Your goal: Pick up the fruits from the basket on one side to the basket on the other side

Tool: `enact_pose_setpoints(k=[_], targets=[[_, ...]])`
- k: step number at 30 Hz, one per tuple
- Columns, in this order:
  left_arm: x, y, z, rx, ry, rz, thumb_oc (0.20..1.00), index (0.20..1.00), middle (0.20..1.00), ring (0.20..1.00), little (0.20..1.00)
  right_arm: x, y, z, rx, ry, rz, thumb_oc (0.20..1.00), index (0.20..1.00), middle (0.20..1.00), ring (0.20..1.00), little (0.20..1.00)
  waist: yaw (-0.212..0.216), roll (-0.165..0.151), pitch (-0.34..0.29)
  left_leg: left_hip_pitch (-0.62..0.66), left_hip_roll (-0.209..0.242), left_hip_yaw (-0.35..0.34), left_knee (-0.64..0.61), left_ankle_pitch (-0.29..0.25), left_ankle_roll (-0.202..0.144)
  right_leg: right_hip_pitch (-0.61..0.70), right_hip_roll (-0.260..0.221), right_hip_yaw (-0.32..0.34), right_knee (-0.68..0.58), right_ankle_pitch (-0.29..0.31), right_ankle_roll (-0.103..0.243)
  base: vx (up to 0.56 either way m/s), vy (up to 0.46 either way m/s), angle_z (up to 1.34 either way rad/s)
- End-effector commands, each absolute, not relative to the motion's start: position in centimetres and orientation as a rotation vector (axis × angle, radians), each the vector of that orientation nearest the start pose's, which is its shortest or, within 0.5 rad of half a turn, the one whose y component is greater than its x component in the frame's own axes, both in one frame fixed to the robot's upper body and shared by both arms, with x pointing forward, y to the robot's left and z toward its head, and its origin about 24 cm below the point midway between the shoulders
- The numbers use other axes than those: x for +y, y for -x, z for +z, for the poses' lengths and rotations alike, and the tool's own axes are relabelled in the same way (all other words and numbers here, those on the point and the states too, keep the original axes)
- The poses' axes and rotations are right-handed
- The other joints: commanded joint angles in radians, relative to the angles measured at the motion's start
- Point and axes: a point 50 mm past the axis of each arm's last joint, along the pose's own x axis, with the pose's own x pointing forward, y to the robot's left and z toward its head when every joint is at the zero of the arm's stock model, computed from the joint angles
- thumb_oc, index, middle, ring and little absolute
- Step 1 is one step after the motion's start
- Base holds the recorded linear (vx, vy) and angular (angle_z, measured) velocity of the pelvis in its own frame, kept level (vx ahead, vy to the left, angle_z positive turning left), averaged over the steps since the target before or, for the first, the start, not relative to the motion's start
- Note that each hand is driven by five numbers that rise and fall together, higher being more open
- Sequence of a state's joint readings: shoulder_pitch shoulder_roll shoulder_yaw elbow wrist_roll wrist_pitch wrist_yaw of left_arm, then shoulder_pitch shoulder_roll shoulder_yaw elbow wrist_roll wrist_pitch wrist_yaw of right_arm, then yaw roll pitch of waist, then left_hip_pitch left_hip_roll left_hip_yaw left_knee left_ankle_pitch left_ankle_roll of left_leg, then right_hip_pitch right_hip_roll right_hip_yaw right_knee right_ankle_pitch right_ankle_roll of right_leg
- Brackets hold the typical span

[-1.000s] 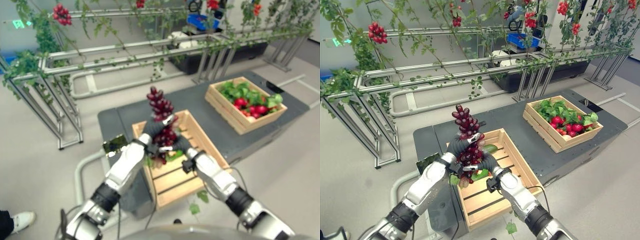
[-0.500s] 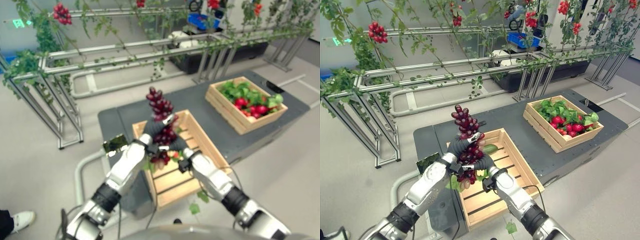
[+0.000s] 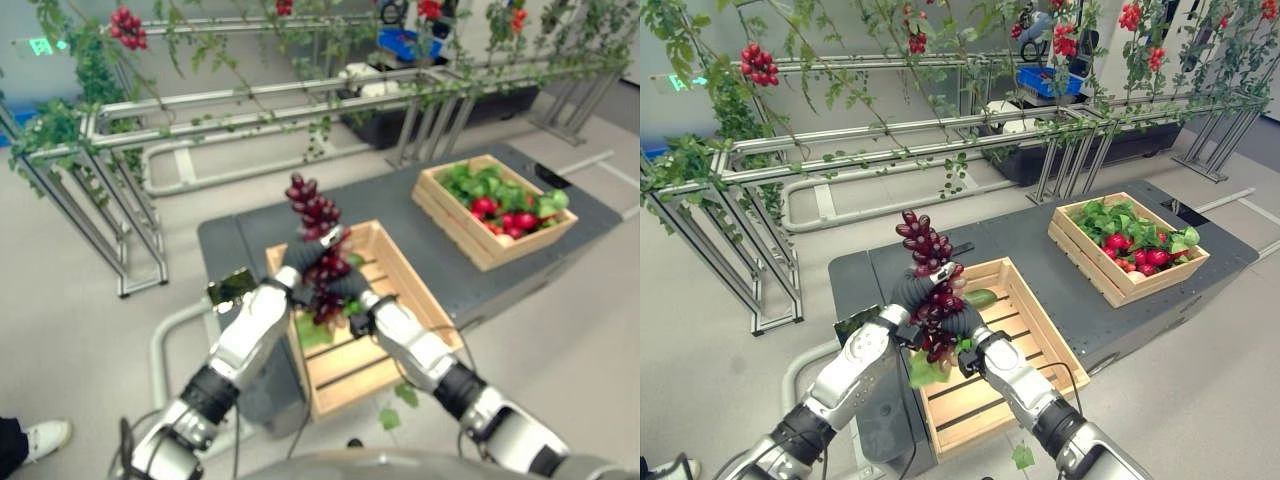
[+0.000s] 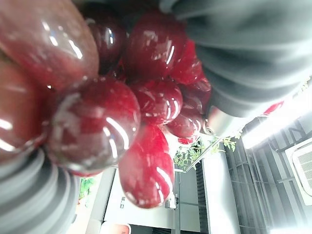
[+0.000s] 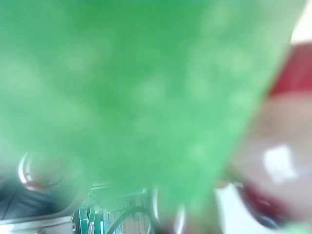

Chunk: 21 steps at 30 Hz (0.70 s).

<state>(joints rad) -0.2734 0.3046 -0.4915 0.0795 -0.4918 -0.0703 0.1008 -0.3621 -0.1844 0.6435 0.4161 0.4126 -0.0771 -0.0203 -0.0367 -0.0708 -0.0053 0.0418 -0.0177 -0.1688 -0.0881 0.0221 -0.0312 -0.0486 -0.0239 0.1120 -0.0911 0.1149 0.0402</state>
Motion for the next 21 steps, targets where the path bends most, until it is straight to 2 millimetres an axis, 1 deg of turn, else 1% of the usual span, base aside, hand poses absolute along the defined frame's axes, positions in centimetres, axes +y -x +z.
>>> enact_pose_setpoints(k=[1, 5, 6, 7, 8, 14, 20, 21], targets=[[4.7, -28.3, 11.0, -0.231, 0.205, -0.55, 0.2, 0.2, 0.2, 0.2, 0.2, -2.2, -29.7, 5.8, -0.02, -0.078, 0.583, 0.2, 0.2, 0.2, 0.2, 0.2, 0.013, -0.011, -0.025, -0.003, -0.046, -0.025, 0.019, -0.122, 0.04, 0.046, -0.001, 0.045, 0.018, -0.136, 0.045, 0.0, 0.0, 0.0], [4.9, -28.3, 11.0, -0.232, 0.205, -0.542, 0.2, 0.2, 0.2, 0.2, 0.2, -2.6, -29.8, 5.8, -0.021, -0.09, 0.561, 0.2, 0.2, 0.2, 0.2, 0.2, 0.011, -0.011, -0.026, -0.002, -0.047, -0.024, 0.019, -0.123, 0.04, 0.045, -0.002, 0.044, 0.019, -0.134, 0.046, 0.0, 0.0, 0.0], [4.9, -28.3, 11.0, -0.232, 0.203, -0.538, 0.479, 0.479, 0.479, 0.479, 0.479, -2.7, -29.8, 5.8, -0.022, -0.092, 0.552, 0.2, 0.2, 0.2, 0.2, 0.2, 0.01, -0.011, -0.026, -0.002, -0.047, -0.024, 0.019, -0.124, 0.04, 0.045, -0.003, 0.044, 0.019, -0.134, 0.046, 0.0, 0.0, 0.0], [5.0, -28.3, 11.0, -0.233, 0.202, -0.537, 0.878, 0.878, 0.878, 0.878, 0.878, -2.8, -29.9, 5.9, -0.024, -0.092, 0.55, 0.2, 0.2, 0.2, 0.2, 0.2, 0.009, -0.011, -0.026, -0.002, -0.047, -0.023, 0.019, -0.124, 0.04, 0.044, -0.003, 0.044, 0.02, -0.134, 0.047, 0.0, 0.0, 0.0], [5.0, -28.4, 11.0, -0.235, 0.201, -0.533, 1.0, 1.0, 1.0, 1.0, 1.0, -3.0, -29.9, 5.8, -0.022, -0.093, 0.542, 0.2, 0.2, 0.2, 0.2, 0.2, 0.009, -0.011, -0.025, -0.002, -0.047, -0.023, 0.019, -0.123, 0.04, 0.044, -0.002, 0.044, 0.02, -0.133, 0.047, 0.0, 0.0, 0.0], [5.5, -28.4, 11.1, -0.251, 0.204, -0.505, 1.0, 1.0, 1.0, 1.0, 1.0, -3.5, -30.0, 5.8, -0.03, -0.09, 0.518, 0.2, 0.2, 0.2, 0.2, 0.2, 0.01, -0.012, -0.022, -0.004, -0.048, -0.023, 0.019, -0.124, 0.041, 0.04, -0.003, 0.045, 0.021, -0.133, 0.047, 0.0, 0.0, 0.0], [6.4, -28.1, 11.0, -0.25, 0.263, -0.464, 1.0, 1.0, 1.0, 1.0, 1.0, -4.4, -30.1, 5.6, -0.033, -0.079, 0.482, 0.2, 0.2, 0.2, 0.2, 0.2, 0.014, -0.016, -0.016, -0.006, -0.05, -0.023, 0.02, -0.124, 0.042, 0.04, -0.006, 0.044, 0.022, -0.132, 0.048, 0.0, 0.0, 0.0], [6.9, -28.0, 10.8, -0.249, 0.269, -0.452, 1.0, 1.0, 1.0, 1.0, 1.0, -4.9, -30.1, 5.5, -0.032, -0.072, 0.465, 0.2, 0.2, 0.2, 0.2, 0.2, 0.016, -0.017, -0.015, -0.006, -0.052, -0.023, 0.02, -0.124, 0.043, 0.04, -0.007, 0.042, 0.022, -0.132, 0.05, 0.0, 0.0, 0.0]])
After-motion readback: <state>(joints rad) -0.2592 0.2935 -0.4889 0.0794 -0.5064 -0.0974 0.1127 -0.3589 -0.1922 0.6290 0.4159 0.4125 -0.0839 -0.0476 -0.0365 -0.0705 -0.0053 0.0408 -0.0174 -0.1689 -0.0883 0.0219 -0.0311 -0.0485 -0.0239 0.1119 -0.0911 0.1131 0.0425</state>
